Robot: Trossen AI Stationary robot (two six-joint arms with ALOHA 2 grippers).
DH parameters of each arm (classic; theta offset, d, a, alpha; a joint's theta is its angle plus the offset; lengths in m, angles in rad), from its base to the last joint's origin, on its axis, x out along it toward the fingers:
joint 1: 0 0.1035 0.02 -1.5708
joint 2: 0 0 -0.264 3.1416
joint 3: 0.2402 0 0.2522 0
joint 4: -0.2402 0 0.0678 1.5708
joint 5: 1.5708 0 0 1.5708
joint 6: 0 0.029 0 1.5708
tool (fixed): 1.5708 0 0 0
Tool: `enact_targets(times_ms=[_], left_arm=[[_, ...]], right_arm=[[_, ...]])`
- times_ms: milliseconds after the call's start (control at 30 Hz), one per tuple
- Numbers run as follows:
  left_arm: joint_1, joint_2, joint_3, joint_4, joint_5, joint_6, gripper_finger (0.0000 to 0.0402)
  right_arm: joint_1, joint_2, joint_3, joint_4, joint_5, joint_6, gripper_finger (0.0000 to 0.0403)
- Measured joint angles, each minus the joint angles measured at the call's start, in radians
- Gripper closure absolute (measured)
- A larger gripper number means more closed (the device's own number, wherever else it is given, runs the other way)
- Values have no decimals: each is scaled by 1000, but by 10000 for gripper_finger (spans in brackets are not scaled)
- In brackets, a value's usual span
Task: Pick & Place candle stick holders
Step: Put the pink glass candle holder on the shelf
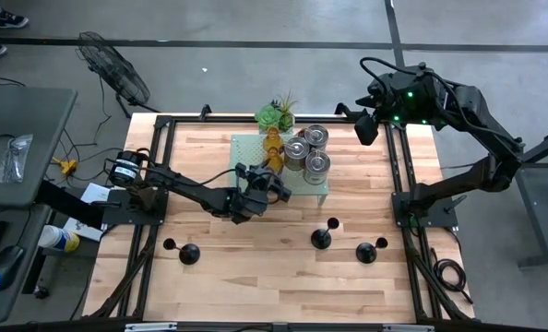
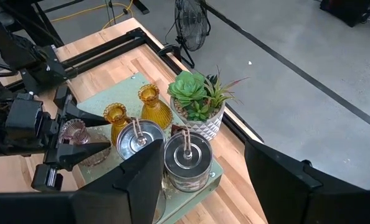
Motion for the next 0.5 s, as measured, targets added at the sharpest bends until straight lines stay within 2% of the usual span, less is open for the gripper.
enact_targets(times_ms=[233, 500], left_arm=[[0, -12, 1, 1, -2, 0, 189], [0, -16, 1, 7, 12, 22, 189]], right_arm=[[0, 0, 0, 0, -44, 0, 187], [0, 0, 0, -3, -44, 0, 187]])
